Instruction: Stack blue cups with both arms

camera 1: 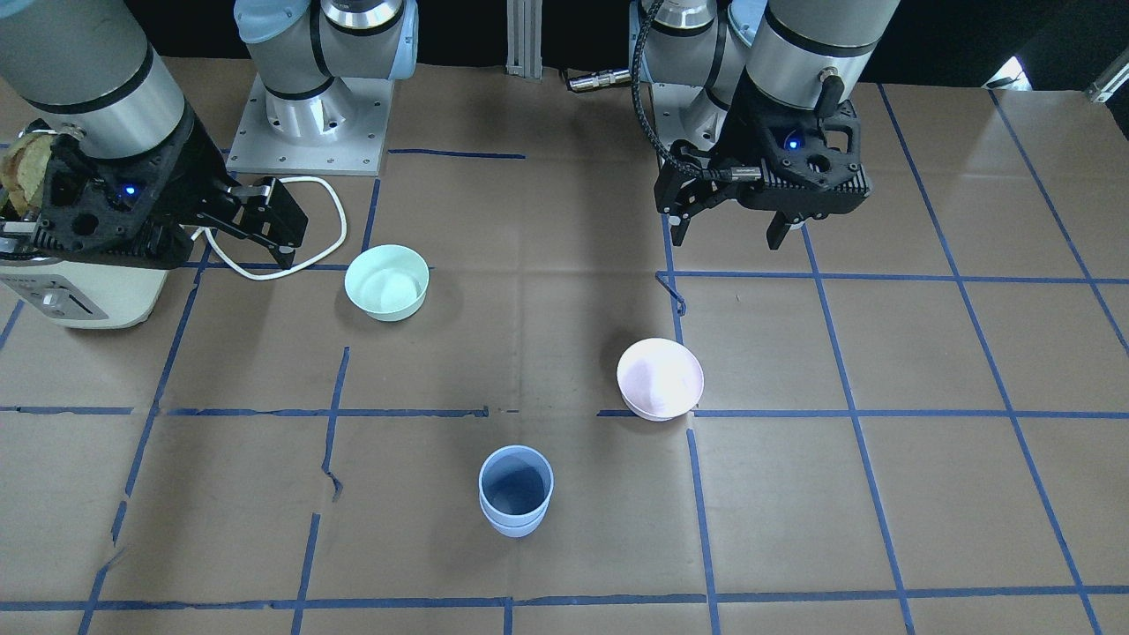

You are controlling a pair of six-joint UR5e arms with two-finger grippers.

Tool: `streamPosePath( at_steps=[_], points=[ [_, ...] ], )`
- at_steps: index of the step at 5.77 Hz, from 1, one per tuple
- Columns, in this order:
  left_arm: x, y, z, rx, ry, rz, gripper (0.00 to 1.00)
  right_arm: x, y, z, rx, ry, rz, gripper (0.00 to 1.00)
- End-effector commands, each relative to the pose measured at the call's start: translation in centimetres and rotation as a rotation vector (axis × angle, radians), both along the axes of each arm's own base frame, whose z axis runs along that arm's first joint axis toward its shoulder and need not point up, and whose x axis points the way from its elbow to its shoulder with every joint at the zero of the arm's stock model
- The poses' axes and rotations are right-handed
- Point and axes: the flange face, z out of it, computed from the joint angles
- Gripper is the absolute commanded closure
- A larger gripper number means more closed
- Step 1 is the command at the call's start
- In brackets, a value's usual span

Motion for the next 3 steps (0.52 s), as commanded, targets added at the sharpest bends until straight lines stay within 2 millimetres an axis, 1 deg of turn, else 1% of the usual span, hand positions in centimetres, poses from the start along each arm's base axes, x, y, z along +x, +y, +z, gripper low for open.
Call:
streamPosePath(
  at_steps=[1,2,3],
  points=[
    [0.0,0.2,0.3,-0.004,0.000,0.001,0.01,-0.3,-0.5,0.1,-0.030,0.002,-0.005,0.00],
    [0.0,0.3,0.3,-0.001,0.000,0.001,0.01,-0.3,-0.4,-0.1,-0.026,0.002,-0.005,0.00],
    [0.0,0.1,1.1,-0.016,0.004,0.001,0.01,-0.4,0.2,-1.0,-0.008,0.003,-0.006,0.00]
  ],
)
